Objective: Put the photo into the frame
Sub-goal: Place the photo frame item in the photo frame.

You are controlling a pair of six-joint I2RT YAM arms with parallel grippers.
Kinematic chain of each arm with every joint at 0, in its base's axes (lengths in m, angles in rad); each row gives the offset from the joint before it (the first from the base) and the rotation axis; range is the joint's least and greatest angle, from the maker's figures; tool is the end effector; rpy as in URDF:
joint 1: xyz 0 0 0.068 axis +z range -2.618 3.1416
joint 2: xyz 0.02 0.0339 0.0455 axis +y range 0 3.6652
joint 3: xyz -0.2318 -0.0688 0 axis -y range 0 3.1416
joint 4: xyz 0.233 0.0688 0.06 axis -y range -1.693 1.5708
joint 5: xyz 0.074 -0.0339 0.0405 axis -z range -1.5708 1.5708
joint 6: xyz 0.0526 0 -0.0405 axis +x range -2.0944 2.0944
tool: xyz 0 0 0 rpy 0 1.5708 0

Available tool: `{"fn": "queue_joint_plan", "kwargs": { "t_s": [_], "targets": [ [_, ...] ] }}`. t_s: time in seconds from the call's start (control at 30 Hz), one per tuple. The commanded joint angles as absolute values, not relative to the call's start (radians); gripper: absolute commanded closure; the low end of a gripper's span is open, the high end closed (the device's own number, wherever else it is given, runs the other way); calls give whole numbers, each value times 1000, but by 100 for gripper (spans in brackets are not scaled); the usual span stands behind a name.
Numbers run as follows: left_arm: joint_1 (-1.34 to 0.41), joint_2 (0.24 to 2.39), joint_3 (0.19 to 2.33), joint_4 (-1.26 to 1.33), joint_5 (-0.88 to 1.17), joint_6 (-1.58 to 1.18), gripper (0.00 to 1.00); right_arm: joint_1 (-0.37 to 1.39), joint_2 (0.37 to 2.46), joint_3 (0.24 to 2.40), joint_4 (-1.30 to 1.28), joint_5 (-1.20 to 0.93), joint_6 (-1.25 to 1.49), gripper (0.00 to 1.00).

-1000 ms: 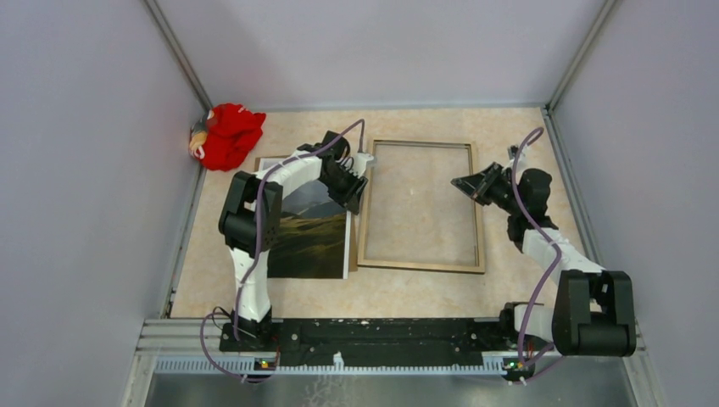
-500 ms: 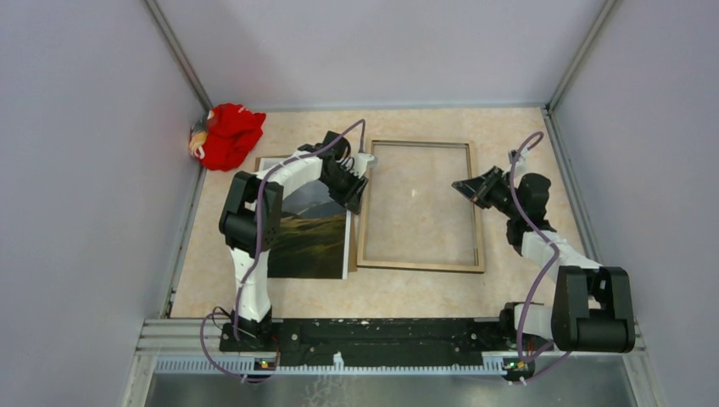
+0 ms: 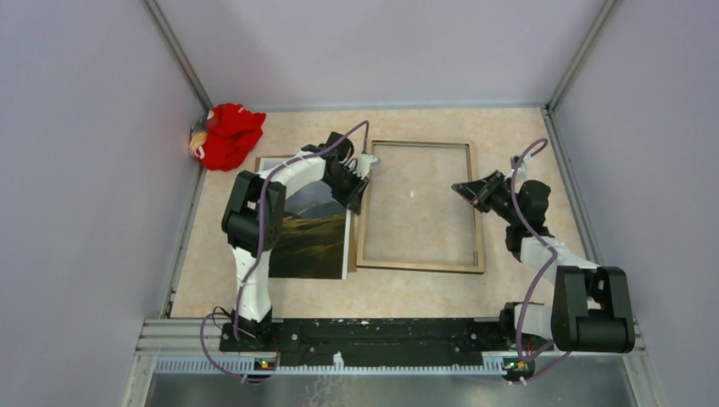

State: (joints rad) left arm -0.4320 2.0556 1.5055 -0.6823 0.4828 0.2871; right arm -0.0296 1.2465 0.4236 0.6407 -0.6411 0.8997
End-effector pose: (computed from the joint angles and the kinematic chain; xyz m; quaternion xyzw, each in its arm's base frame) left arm 0.3513 -0.1888 0.1342 0.3745 0.8818 -0.2469 0.1460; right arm 0.2636 0.0237 0.1822 0.1466 0.7424 0.4755 0.4486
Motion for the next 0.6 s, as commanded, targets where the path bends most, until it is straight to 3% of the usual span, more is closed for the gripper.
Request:
{"fn": "queue_joint_plan", "kwargs": {
  "t_s": [0.0, 0.57],
  "targets": [
    [-443, 2074, 1526, -678, 516, 285, 73, -28, 1223, 411, 726, -675, 932, 100],
    [-443, 2071, 1520, -678, 521, 280, 75, 43, 1203, 467, 692, -626, 969, 100]
  ]
}}
